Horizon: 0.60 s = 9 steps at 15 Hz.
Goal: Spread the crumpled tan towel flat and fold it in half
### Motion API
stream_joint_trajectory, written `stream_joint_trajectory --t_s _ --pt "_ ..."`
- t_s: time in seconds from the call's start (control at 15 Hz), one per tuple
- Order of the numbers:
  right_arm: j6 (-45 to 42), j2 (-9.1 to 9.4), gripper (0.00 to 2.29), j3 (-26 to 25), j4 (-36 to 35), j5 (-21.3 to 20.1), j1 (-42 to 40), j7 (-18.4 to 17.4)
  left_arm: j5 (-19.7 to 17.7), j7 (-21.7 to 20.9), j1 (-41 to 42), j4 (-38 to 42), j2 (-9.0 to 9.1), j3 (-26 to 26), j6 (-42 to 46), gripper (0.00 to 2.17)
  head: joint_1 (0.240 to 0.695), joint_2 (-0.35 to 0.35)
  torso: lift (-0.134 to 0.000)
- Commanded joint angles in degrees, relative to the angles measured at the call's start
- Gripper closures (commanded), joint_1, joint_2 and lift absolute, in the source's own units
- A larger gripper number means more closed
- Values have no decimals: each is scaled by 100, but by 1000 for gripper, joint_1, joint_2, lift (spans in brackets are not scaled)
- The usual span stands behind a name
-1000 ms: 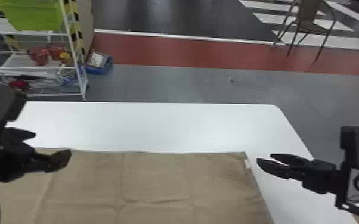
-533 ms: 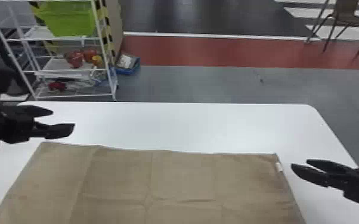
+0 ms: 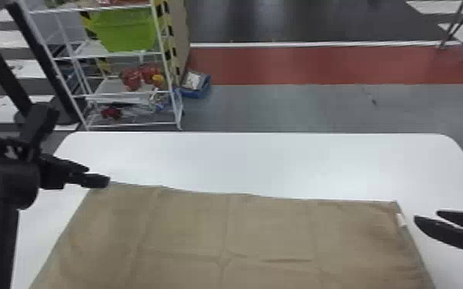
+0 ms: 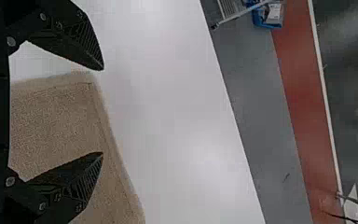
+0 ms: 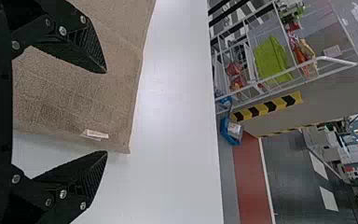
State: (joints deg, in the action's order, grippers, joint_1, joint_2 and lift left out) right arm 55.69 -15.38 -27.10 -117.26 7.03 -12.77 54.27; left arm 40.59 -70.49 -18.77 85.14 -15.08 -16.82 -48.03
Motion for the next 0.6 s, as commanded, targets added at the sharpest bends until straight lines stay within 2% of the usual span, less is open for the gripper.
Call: stream_joint_trajectory --t_s 0.0,0.33,0.53 --pt "-18 0 313 56 19 0 2 -4 72 88 -110 -410 -83 12 8 333 695 82 -123" --pt "-124 -18 316 109 80 0 -7 5 168 299 -312 -894 -109 -5 8 333 695 117 -123" --pt "-141 -36 316 100 98 26 -24 5 168 431 -312 -903 -57 -32 8 333 695 123 -123"
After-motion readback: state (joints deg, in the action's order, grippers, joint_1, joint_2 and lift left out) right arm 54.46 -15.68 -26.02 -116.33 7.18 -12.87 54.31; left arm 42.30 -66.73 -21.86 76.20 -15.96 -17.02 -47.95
